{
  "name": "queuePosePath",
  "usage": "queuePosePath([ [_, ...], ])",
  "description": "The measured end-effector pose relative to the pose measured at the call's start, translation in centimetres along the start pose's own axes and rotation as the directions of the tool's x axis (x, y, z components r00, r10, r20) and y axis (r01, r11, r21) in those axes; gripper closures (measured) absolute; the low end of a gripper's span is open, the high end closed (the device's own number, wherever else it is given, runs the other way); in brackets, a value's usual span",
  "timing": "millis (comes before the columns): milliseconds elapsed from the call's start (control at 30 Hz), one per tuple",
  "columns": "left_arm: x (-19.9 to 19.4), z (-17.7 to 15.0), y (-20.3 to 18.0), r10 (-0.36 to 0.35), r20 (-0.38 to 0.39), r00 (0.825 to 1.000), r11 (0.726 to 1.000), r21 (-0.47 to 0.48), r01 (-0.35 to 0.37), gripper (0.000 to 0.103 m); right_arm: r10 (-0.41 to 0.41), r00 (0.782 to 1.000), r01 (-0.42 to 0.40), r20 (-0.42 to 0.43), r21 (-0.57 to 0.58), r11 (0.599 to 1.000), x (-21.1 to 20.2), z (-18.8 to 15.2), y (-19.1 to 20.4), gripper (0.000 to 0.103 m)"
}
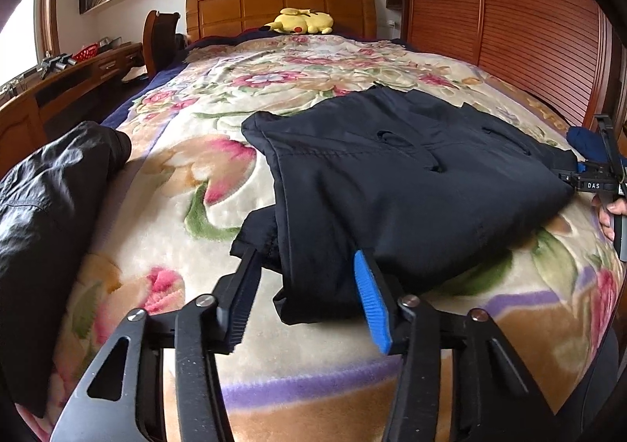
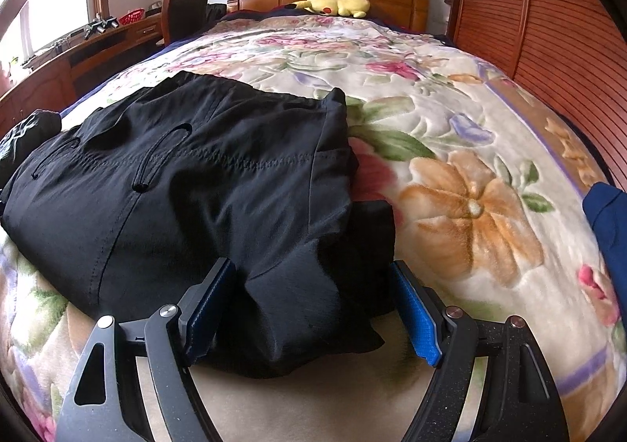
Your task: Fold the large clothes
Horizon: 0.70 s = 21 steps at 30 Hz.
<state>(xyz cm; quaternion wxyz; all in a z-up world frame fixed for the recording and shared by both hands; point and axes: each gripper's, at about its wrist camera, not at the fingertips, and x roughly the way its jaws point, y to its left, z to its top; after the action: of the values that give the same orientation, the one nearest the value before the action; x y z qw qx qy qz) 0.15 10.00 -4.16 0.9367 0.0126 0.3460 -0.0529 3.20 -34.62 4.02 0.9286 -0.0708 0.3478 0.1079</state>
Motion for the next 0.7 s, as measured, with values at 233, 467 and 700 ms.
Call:
queuePosePath([
  [233, 0.9, -0.1, -0.1, -0.038, -0.034, 0.999, 0.999, -0.003, 0.038, 0.080, 0.041, 0.999, -0.041, -0.029, -0.004, 0.999, 0.6, 0.2, 0.0, 0.026],
  [467, 0.0, 0.0, -0.8, -0.027, -0.002, 1.000, 1.000, 0.004, 0.027, 0.098, 0.095, 0.995, -0.096, -0.028, -0.037, 0.995, -0.3, 0.1, 0.6, 0.070],
  [700, -2.3, -0.4, -0.4, -0.033, 0.045, 0.998, 0.999, -0.013, 0.034, 0.099, 0.113, 0.994, -0.112, 0.011, -0.051, 0.992, -3.1, -1.1, 0.6, 0.085],
])
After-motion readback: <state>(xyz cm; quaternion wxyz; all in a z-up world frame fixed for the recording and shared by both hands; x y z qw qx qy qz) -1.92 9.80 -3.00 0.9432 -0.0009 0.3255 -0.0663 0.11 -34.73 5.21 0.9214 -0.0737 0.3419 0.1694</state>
